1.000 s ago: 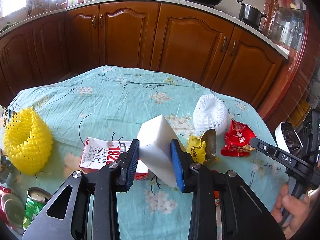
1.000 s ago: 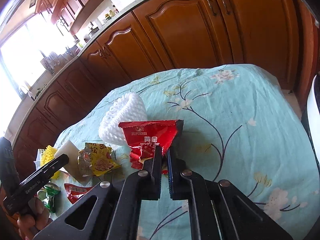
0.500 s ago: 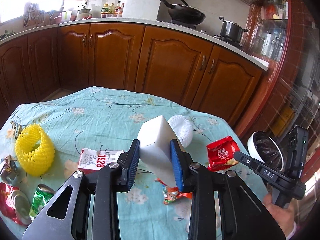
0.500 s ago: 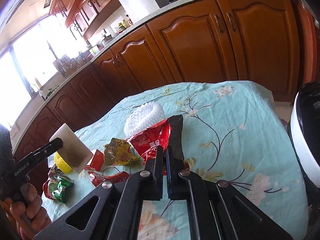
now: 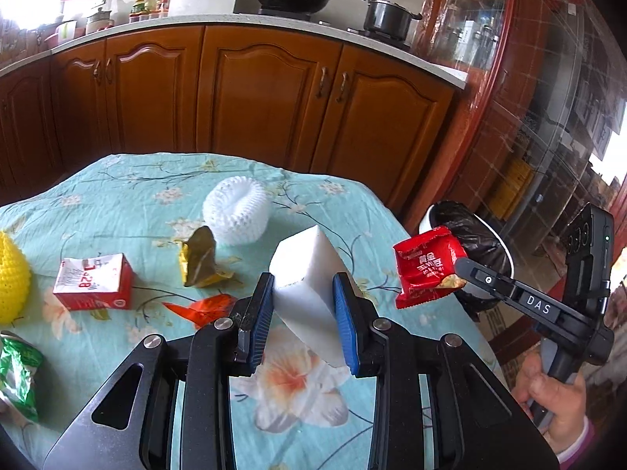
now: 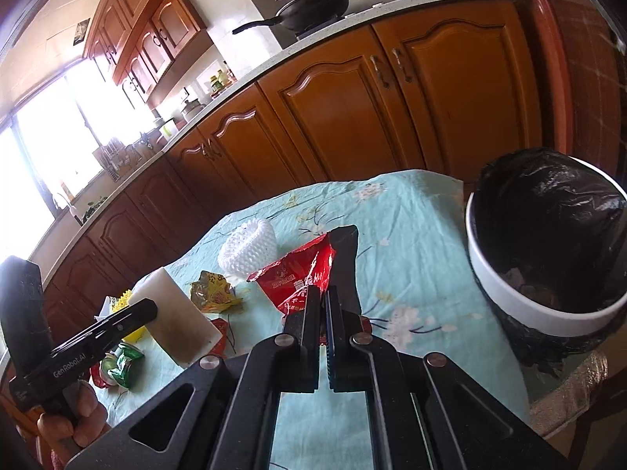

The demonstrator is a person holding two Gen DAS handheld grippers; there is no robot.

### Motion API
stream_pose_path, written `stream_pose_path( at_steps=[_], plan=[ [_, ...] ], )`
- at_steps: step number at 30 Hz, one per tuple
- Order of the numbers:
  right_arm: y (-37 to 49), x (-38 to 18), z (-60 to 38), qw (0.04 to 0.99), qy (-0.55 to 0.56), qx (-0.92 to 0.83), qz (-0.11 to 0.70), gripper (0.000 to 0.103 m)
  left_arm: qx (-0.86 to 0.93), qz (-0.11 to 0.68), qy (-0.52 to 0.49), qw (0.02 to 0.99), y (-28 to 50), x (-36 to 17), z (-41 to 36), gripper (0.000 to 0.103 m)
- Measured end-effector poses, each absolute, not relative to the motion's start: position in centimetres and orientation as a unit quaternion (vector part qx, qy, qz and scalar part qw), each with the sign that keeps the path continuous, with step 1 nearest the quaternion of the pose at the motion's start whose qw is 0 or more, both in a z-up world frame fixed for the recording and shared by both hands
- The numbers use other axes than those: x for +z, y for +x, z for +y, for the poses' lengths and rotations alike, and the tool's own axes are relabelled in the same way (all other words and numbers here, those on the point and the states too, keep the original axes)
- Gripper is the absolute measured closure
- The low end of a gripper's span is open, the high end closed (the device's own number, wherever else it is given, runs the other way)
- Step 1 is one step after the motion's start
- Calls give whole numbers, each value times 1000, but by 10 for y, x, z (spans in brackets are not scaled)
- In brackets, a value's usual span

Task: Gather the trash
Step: 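Carry the foam block and red snack bag over the bin and release both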

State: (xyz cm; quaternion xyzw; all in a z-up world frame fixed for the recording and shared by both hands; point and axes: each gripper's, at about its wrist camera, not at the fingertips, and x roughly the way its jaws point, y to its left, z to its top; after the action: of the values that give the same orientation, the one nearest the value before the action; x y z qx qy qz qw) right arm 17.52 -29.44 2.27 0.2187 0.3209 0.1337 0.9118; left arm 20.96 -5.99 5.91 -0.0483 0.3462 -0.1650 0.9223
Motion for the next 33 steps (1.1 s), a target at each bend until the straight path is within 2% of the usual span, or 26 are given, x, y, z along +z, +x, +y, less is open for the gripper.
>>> stream_pose_path(
  at_steps=[33],
  plan=[
    [130, 14, -424, 920, 267, 21, 288, 101, -265, 355, 15, 897, 236, 64, -207, 74]
  ],
)
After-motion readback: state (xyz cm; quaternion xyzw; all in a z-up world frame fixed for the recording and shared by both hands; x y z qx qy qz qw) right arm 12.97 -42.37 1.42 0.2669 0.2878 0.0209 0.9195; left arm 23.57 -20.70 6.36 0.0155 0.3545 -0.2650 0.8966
